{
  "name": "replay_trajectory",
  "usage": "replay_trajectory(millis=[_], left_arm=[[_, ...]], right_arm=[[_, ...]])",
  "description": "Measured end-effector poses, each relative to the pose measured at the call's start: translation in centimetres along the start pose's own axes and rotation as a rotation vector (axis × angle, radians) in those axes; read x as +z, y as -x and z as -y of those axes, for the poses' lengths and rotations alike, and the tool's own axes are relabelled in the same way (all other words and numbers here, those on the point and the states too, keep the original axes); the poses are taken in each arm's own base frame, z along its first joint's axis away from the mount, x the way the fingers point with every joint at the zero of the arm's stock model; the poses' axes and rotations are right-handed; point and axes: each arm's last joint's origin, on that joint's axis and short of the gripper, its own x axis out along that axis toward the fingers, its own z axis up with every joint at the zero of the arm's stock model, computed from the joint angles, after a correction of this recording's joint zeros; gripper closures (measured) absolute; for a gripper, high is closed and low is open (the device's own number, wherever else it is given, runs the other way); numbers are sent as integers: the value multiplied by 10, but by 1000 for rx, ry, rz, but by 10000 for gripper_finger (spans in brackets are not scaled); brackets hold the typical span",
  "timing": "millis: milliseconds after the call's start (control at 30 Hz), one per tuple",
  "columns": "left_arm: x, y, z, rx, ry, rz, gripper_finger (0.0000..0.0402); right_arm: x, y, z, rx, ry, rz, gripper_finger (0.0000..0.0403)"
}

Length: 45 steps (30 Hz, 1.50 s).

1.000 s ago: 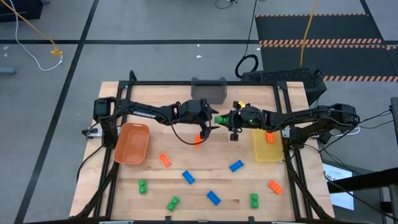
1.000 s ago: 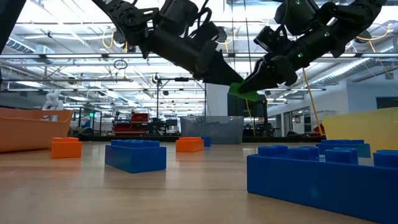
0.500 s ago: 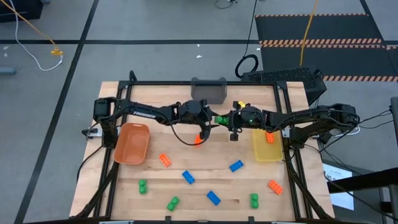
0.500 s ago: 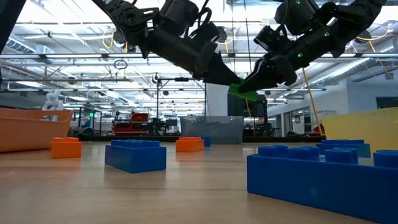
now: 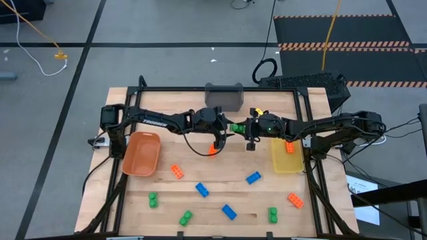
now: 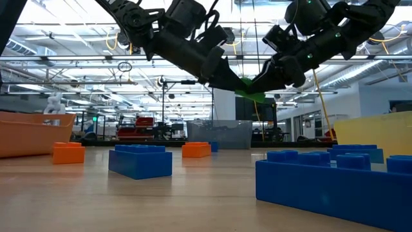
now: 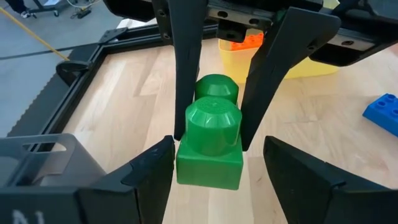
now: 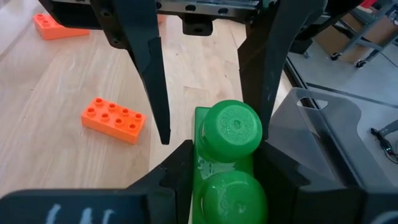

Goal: Sort & place blocks by color
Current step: Put the green game piece into the orange bin

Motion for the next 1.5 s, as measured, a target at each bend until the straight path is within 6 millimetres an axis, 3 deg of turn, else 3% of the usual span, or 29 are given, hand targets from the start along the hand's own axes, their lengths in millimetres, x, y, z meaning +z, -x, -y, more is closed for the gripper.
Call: replay_trajectory(millis=[200, 533, 667, 733, 933, 1033, 1167, 1367, 1500], left_arm=[[-1, 0, 0, -1, 0, -10, 173], [-2, 0, 0, 12, -9, -23, 262], [-2, 0, 0, 15, -8, -23, 263], [-2, 0, 0, 19, -5, -24, 263], [-3, 0, -1, 29, 7, -42, 256], [-5, 0, -1, 29, 7, -54, 263], [-10, 1, -6, 50, 14, -101, 263], [-18, 4, -15, 107, 43, -187, 263], [-13, 12, -17, 120, 60, -200, 263]], right_arm=[[2, 0, 0, -5, -2, 18, 286], [2, 0, -1, 44, 0, 34, 286], [2, 0, -1, 43, -2, 31, 286], [2, 0, -1, 39, -9, 29, 264], [1, 0, 1, -18, -59, 6, 134], [-1, 0, 1, -33, -68, -16, 98], [-4, 0, -1, -19, -58, -44, 81], [-5, 3, -1, -13, -37, -67, 88], [-7, 3, -1, -9, -32, -79, 92]])
